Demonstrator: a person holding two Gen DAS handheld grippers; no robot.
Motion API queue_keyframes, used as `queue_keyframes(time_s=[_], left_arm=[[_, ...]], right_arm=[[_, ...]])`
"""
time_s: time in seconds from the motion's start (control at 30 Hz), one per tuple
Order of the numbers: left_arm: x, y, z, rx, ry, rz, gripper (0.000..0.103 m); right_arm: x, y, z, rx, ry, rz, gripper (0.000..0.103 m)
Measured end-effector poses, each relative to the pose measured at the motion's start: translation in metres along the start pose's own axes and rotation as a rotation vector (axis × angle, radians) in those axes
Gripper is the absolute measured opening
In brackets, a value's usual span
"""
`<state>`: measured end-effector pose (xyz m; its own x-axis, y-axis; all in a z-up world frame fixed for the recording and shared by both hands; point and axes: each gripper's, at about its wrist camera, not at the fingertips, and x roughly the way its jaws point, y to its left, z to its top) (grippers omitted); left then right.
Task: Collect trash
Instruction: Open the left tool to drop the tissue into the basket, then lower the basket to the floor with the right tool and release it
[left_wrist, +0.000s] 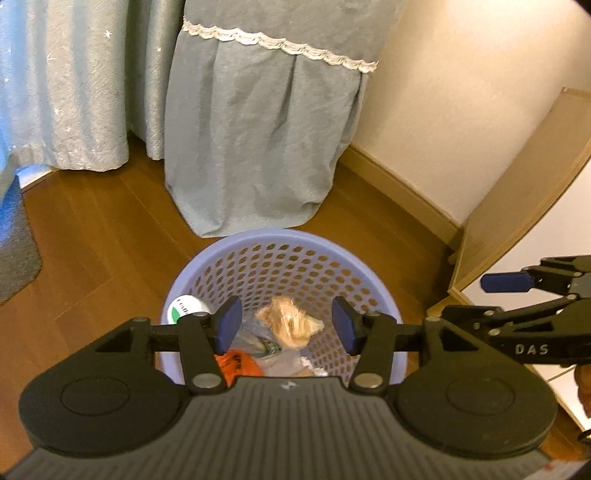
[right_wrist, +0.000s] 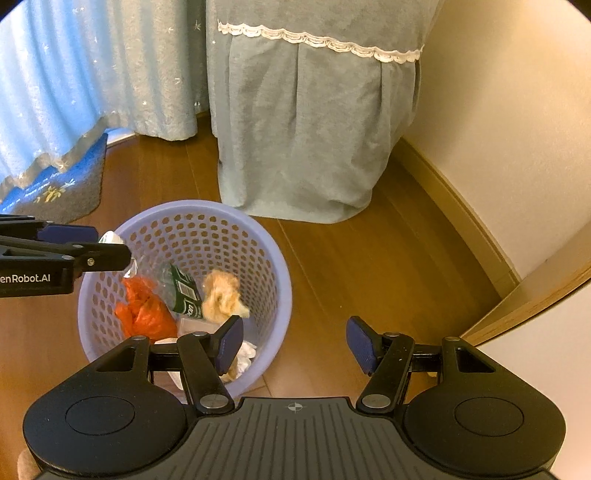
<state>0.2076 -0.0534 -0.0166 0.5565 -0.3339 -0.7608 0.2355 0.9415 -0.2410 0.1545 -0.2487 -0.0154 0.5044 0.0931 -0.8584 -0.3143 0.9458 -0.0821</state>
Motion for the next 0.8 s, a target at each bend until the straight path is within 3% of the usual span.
queue_keyframes(time_s=[0.23, 0.8], left_arm=[[-0.001, 0.002, -0.004, 0.035, 0.032, 0.042, 0.051], [-0.032, 0.033, -0.022, 0.017, 0.089, 0.175, 0.097]], right_arm=[[0.001, 0.003, 0.000, 0.012, 0.006, 0.022, 0.059], [0.008, 0.038, 0.004, 0.000, 0.035, 0.101, 0.059]])
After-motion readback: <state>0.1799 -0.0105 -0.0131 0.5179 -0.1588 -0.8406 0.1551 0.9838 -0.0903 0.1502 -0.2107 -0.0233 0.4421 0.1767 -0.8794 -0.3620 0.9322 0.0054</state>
